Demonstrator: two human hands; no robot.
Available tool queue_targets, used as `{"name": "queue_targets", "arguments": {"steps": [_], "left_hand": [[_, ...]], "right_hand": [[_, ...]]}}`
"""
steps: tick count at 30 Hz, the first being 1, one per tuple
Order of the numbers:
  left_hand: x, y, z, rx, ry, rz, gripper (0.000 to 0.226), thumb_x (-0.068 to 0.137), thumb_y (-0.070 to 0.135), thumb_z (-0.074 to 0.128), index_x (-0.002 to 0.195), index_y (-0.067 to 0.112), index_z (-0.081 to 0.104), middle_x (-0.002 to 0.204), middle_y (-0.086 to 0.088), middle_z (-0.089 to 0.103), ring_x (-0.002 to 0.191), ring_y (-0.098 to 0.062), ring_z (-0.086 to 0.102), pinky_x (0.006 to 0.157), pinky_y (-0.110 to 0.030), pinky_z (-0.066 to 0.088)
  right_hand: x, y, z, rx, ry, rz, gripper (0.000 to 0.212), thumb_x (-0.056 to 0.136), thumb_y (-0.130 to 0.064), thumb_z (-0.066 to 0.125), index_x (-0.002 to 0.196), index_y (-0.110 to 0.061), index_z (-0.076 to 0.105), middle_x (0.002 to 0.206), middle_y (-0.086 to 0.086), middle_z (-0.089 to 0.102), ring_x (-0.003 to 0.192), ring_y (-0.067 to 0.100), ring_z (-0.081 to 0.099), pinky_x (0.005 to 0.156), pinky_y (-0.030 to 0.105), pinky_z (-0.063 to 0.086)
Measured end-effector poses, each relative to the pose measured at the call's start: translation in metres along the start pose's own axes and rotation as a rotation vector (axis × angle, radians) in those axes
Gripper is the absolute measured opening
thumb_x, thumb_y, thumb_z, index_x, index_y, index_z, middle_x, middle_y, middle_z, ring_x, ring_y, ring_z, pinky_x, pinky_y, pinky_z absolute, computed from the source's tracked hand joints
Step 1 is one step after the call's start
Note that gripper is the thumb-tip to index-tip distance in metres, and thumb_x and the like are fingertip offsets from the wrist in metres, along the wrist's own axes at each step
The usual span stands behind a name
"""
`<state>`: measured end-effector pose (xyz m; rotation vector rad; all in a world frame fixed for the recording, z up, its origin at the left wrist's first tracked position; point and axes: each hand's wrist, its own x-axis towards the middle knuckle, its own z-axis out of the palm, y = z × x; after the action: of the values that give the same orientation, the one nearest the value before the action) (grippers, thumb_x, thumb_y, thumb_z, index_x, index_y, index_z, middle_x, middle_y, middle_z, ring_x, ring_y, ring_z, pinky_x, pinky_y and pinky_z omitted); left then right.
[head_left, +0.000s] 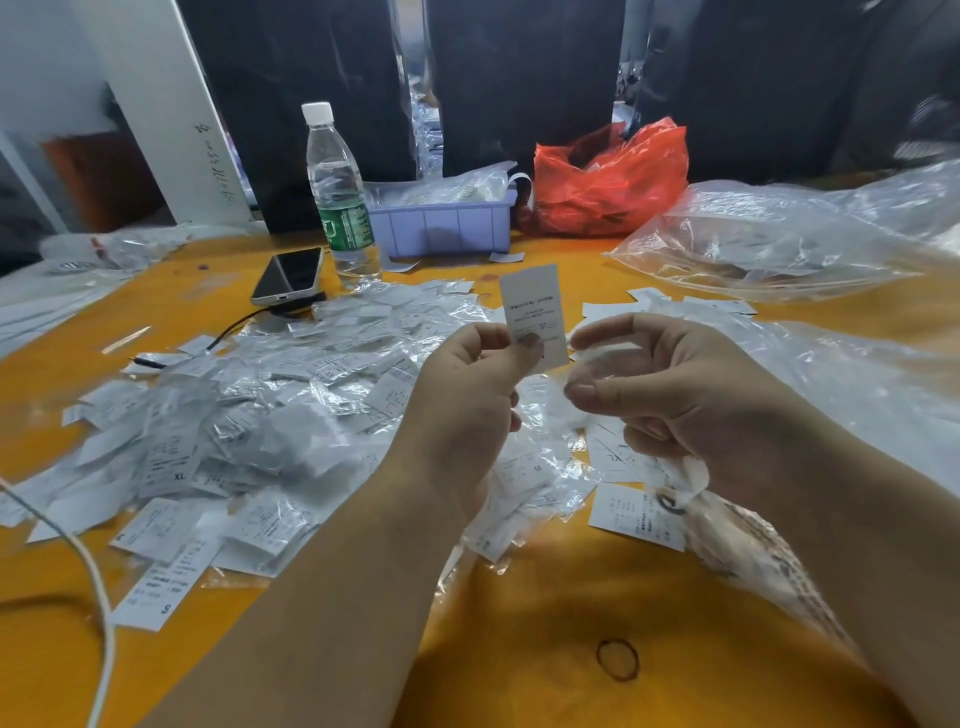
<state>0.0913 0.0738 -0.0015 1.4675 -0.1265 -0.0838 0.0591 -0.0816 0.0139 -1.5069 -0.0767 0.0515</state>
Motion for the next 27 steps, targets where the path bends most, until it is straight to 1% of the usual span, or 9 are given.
{"name": "queue_targets", "arguments": {"steps": [2,4,7,9,11,14,16,22,27], "left_hand": [[0.0001,0.001,-0.0002,-0.063,-0.012,-0.007,0.003,0.092,0.018,0.065,0.09,0.018,0.066,0.073,0.001,0.062,0.055,-0.009,0.046,0.057,-0.026,0.043],[-0.0001,0.0011,-0.0002,-0.082,-0.027,0.0,0.003,0.092,0.018,0.064,0.092,0.016,0.066,0.067,0.005,0.063,0.054,-0.008,0.051,0.056,-0.025,0.044],[-0.0012,0.0014,-0.0002,-0.098,-0.059,0.003,0.005,0.093,0.017,0.063,0.095,0.014,0.065,0.07,0.005,0.068,0.061,-0.008,0.059,0.056,-0.022,0.046],[-0.0018,0.0022,-0.0005,-0.148,-0.075,-0.009,0.005,0.092,0.015,0.063,0.096,0.013,0.065,0.073,0.002,0.07,0.061,-0.009,0.06,0.054,-0.021,0.047],[-0.0023,0.0034,-0.0005,-0.204,-0.085,-0.026,0.005,0.091,0.012,0.063,0.096,0.013,0.064,0.074,-0.001,0.07,0.06,-0.009,0.061,0.052,-0.021,0.049],[-0.0018,0.004,-0.0008,-0.22,-0.093,-0.019,0.008,0.089,0.009,0.062,0.096,0.012,0.064,0.073,-0.002,0.07,0.059,-0.01,0.06,0.052,-0.021,0.049],[-0.0018,0.0043,-0.0013,-0.211,-0.1,0.0,0.009,0.089,0.008,0.062,0.096,0.012,0.065,0.072,-0.001,0.069,0.059,-0.01,0.059,0.052,-0.021,0.049],[-0.0022,0.0052,-0.0012,-0.126,-0.135,0.055,0.01,0.089,0.005,0.061,0.096,0.011,0.065,0.069,-0.001,0.068,0.056,-0.008,0.058,0.049,-0.02,0.046],[-0.0021,0.0046,-0.002,-0.036,-0.109,0.081,0.012,0.088,0.005,0.062,0.097,0.01,0.067,0.071,0.0,0.07,0.058,-0.008,0.058,0.051,-0.02,0.046]], "right_hand": [[-0.0003,-0.0008,0.0007,0.011,0.005,-0.012,0.044,0.059,-0.003,0.076,0.101,-0.006,0.064,0.066,0.001,0.067,0.034,0.006,0.029,0.036,0.017,0.025],[-0.0005,-0.0013,0.0014,0.018,0.029,-0.019,0.039,0.059,-0.004,0.077,0.096,-0.006,0.065,0.064,-0.002,0.065,0.035,0.005,0.03,0.035,0.016,0.027],[-0.0013,-0.0015,0.0014,0.06,0.075,-0.037,0.029,0.06,-0.006,0.077,0.084,-0.009,0.061,0.054,-0.006,0.056,0.037,0.006,0.028,0.035,0.017,0.026],[-0.0015,-0.0017,0.0007,0.104,0.097,-0.048,0.023,0.065,-0.005,0.076,0.078,-0.01,0.057,0.05,-0.004,0.055,0.038,0.007,0.024,0.034,0.017,0.024],[-0.001,-0.0017,0.0001,0.14,0.114,-0.051,0.021,0.07,-0.004,0.073,0.078,-0.01,0.055,0.052,-0.002,0.06,0.039,0.008,0.024,0.034,0.017,0.022],[0.0007,-0.0015,-0.0001,0.197,0.136,-0.053,0.023,0.065,-0.009,0.074,0.078,-0.009,0.055,0.067,0.01,0.067,0.038,0.008,0.026,0.033,0.016,0.024],[0.0015,-0.0009,-0.0005,0.22,0.143,-0.058,0.023,0.065,-0.011,0.073,0.077,-0.01,0.054,0.073,0.013,0.069,0.037,0.007,0.027,0.032,0.015,0.025],[0.0014,0.0004,-0.0025,0.208,0.133,-0.056,0.025,0.067,-0.013,0.072,0.087,-0.007,0.058,0.071,0.011,0.068,0.035,0.006,0.028,0.032,0.015,0.026],[0.0004,0.0,-0.003,0.177,0.105,-0.067,0.025,0.068,-0.011,0.072,0.089,-0.007,0.06,0.071,0.011,0.068,0.036,0.006,0.026,0.032,0.014,0.024]]}}
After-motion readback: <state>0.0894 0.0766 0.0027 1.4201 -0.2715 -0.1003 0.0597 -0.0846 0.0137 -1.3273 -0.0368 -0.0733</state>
